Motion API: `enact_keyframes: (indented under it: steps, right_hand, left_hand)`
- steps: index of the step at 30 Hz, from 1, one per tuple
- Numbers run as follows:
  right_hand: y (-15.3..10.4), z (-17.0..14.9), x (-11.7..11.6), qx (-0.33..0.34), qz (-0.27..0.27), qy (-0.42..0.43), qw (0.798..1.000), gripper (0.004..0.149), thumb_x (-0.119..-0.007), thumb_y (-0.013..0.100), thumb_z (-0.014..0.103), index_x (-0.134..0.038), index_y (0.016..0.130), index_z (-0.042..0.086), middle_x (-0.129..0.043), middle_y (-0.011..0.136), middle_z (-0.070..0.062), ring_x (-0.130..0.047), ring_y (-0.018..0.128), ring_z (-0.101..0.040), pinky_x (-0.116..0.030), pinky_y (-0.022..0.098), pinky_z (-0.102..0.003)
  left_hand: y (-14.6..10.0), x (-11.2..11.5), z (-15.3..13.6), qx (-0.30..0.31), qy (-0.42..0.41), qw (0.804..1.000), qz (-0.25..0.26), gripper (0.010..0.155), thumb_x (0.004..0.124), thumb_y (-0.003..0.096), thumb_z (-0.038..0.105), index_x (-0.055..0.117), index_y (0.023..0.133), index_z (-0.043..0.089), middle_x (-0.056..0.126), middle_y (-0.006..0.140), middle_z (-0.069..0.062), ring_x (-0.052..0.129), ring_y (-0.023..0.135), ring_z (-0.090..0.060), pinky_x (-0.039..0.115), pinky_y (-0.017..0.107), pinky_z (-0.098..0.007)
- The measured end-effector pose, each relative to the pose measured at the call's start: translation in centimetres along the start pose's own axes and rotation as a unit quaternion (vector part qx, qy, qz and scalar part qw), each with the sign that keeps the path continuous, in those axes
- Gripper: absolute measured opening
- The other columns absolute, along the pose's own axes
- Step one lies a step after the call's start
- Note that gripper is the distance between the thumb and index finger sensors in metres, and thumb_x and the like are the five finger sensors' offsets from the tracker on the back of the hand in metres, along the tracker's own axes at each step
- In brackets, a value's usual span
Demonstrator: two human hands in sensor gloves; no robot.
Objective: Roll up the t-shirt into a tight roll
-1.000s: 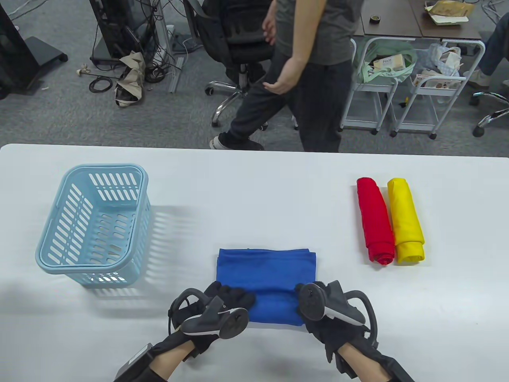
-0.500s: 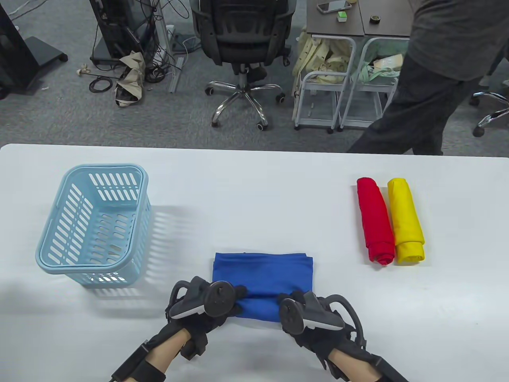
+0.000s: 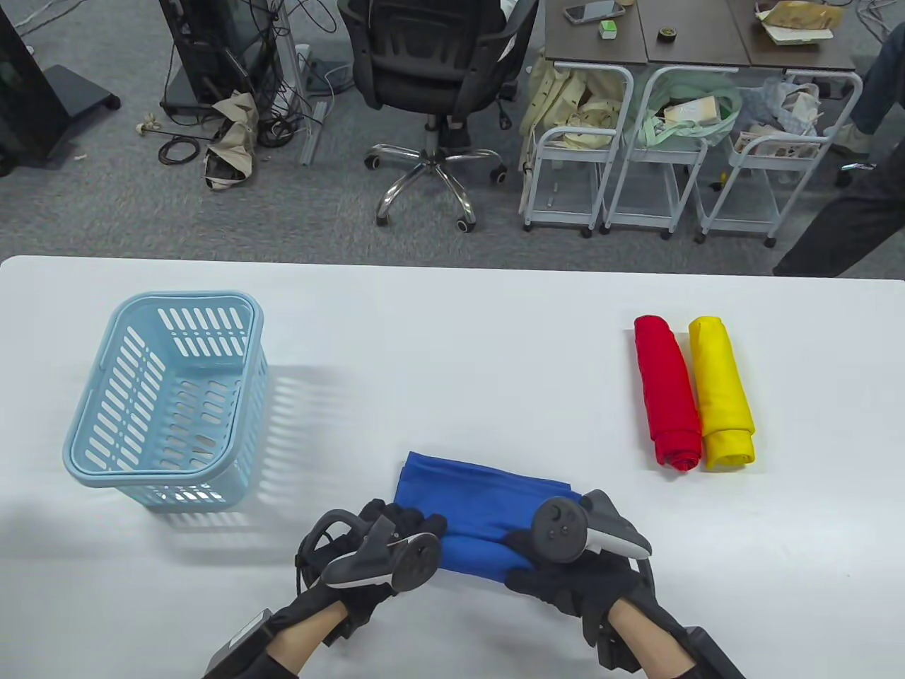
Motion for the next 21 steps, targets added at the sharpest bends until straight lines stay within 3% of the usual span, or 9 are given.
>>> enact_keyframes:
  steps: [4, 7, 9, 13, 17, 21]
  right_hand:
    - [-0.9, 0.9, 1.2, -0.048, -0.091, -0.122, 0.987, 0.071, -0.063, 0.062, 0.046, -0.023, 0.116, 0.024, -0.031, 0.116, -0.014, -0.050, 0.104, -0.036, -0.048, 0.074, -0.057]
    - [-0.9, 1.9, 1.2, -0.030, -0.104, -0.147, 0.983, 0.075, -0.068, 0.063, 0.045, -0.018, 0.116, 0.028, -0.017, 0.118, -0.013, -0.035, 0.109, -0.037, -0.037, 0.076, -0.062]
    - [-0.4, 2.3, 0.3, -0.046, -0.088, -0.186, 0.977, 0.076, -0.069, 0.062, 0.045, -0.019, 0.116, 0.028, -0.022, 0.118, -0.012, -0.037, 0.109, -0.038, -0.038, 0.076, -0.062]
    - [0.5, 2.3, -0.2, -0.049, -0.067, -0.195, 0.977, 0.073, -0.063, 0.062, 0.047, -0.018, 0.115, 0.025, -0.032, 0.117, -0.012, -0.049, 0.105, -0.037, -0.044, 0.074, -0.060]
    - [0.5, 1.7, 0.3, -0.024, -0.052, -0.126, 0.990, 0.066, -0.058, 0.062, 0.044, -0.028, 0.116, 0.020, -0.047, 0.112, -0.015, -0.064, 0.094, -0.035, -0.054, 0.071, -0.055]
    - [0.3, 0.4, 0.5, -0.001, -0.025, -0.039, 0.999, 0.063, -0.056, 0.062, 0.042, -0.033, 0.115, 0.018, -0.055, 0.107, -0.015, -0.072, 0.086, -0.033, -0.060, 0.067, -0.053]
  left_hand:
    - [0.1, 0.6, -1.3, 0.001, -0.161, 0.986, -0.044, 0.058, 0.073, 0.0477, 0.050, 0.076, 0.099, 0.024, 0.098, 0.078, -0.003, 0.100, 0.060, -0.021, 0.079, 0.063, -0.048]
    - [0.4, 0.8, -2.3, -0.006, -0.192, 0.980, -0.047, 0.057, 0.070, 0.0488, 0.050, 0.076, 0.099, 0.023, 0.100, 0.075, -0.002, 0.101, 0.057, -0.020, 0.080, 0.061, -0.047]
    - [0.4, 0.9, -2.6, -0.014, -0.209, 0.977, -0.047, 0.057, 0.069, 0.0495, 0.050, 0.076, 0.099, 0.022, 0.100, 0.074, -0.003, 0.101, 0.056, -0.020, 0.080, 0.060, -0.048]
    - [0.1, 0.4, -2.2, -0.029, -0.151, 0.988, -0.022, 0.061, 0.066, 0.0499, 0.052, 0.068, 0.104, 0.024, 0.099, 0.077, -0.003, 0.100, 0.059, -0.022, 0.078, 0.062, -0.049]
    - [-0.2, -0.2, -1.0, -0.029, -0.042, 0.999, 0.005, 0.067, 0.062, 0.0501, 0.055, 0.050, 0.112, 0.031, 0.077, 0.104, -0.007, 0.084, 0.086, -0.030, 0.064, 0.073, -0.054]
    - [-0.5, -0.5, 0.3, -0.019, 0.001, 1.000, 0.012, 0.071, 0.059, 0.0495, 0.058, 0.049, 0.113, 0.028, 0.064, 0.112, -0.010, 0.073, 0.096, -0.033, 0.058, 0.076, -0.057]
Point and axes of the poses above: the tracker on the back of each hand, its own z axis roughly to the thumb side, its own y axis roughly from the wrist to the fingertips, x = y × z, the point moved 4 cm from there along y, roughly from the wrist to the fingertips
